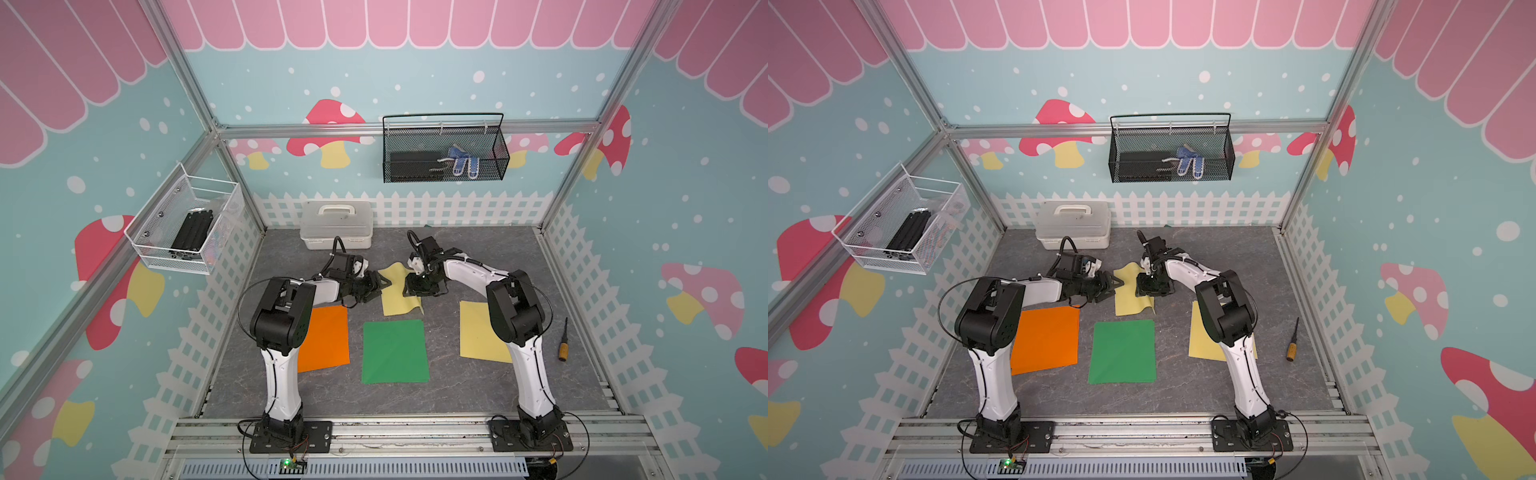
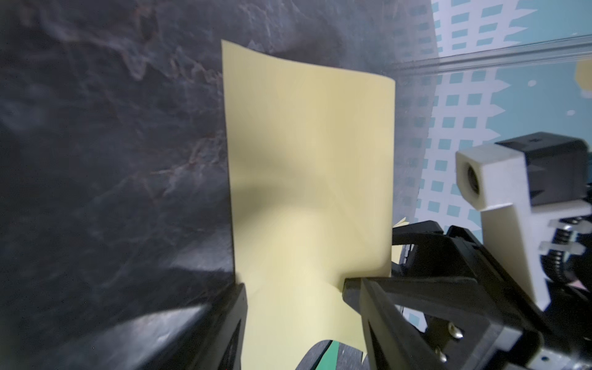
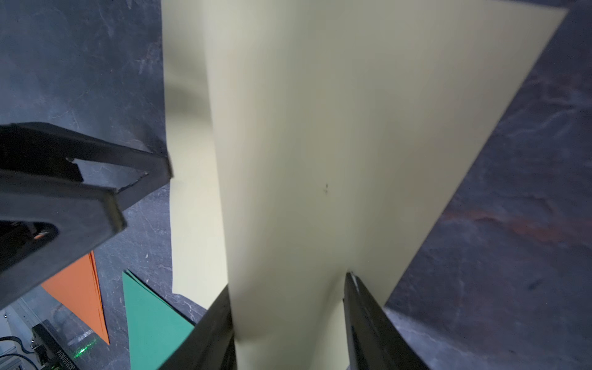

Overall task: Sort the scattered colored papers by color
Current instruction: Pick up the colored paper from the center of the board.

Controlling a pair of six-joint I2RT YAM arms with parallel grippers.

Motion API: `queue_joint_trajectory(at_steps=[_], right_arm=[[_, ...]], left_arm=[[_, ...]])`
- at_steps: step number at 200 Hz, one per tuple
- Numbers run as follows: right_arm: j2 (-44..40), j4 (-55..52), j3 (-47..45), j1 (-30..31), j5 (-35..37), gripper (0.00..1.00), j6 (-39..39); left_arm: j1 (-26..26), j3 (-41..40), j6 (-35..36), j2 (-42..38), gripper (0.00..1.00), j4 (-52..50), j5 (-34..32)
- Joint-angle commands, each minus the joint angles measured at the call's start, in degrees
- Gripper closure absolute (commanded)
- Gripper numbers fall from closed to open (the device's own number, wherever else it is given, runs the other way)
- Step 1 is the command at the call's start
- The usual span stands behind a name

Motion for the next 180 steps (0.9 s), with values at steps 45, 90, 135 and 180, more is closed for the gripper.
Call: queue_joint_trajectory(at_steps=[45, 90, 135, 180], right_arm=[[3.0, -1.2, -0.1, 0.1, 0.3, 0.48, 0.0], [3.1, -1.1, 0.0, 0.1, 0.3, 0.53, 0.1], [2.5, -1.1, -0.1, 0.1, 0.8, 0.56, 0.0], [0.0, -1.5, -0.2, 0.1, 0.5, 0.56, 0.0]], left_arm=[[0.4, -4.8, -12.2, 4.9, 0.38, 25.9, 6.8], [2.2, -5.9, -14.6, 5.0, 0.37, 30.4, 7.1], [3.0, -6.5, -14.6, 4.9, 0.36, 30.7, 7.3], [3.8, -7.1, -12.0, 4.6, 0.36, 25.6, 6.5]])
